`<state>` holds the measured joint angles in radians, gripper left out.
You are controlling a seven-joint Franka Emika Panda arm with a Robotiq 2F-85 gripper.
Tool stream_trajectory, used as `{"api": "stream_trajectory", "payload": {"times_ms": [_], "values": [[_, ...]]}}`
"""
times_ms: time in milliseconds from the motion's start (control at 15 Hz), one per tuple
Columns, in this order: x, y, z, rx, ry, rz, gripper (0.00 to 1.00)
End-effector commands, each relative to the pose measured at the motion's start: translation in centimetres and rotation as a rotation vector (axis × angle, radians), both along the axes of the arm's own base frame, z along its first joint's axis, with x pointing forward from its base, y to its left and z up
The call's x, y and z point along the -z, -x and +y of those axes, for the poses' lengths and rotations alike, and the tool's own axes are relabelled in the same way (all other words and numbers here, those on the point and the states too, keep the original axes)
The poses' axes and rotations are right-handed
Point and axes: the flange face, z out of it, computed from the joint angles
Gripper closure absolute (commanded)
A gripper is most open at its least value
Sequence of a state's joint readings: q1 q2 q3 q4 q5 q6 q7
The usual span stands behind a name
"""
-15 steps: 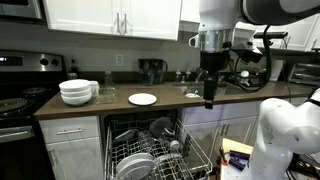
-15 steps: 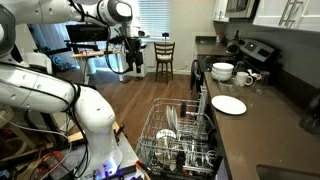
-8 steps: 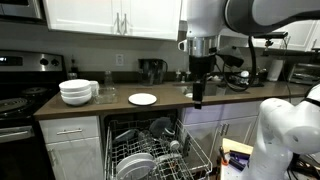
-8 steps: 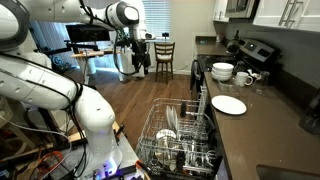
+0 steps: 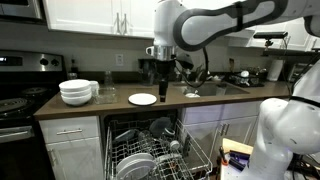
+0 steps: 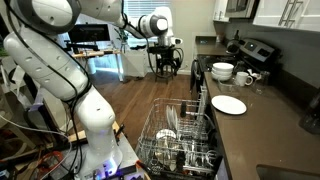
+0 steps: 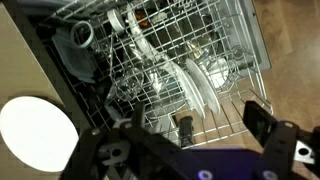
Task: Pick up the white plate from the dishwasher and put it on top of the white plate on the counter.
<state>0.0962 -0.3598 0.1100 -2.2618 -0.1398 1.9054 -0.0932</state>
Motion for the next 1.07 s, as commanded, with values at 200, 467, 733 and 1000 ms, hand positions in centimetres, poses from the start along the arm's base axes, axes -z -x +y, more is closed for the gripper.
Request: {"api": "stream_trajectory", "payload": {"times_ms": [200, 467, 733, 1000], "values": [[5.5, -10.3, -0.2, -0.257, -0.199, 0.02, 0.0], [9.4, -11.7, 1.7, -0.343, -0.268, 0.115, 0.0], [13.8, -11.7, 3.0, -0.363, -0.201, 0.17, 0.0], [15.1, -11.3, 3.0, -0.372, -0.183, 0.209, 0.0]]}}
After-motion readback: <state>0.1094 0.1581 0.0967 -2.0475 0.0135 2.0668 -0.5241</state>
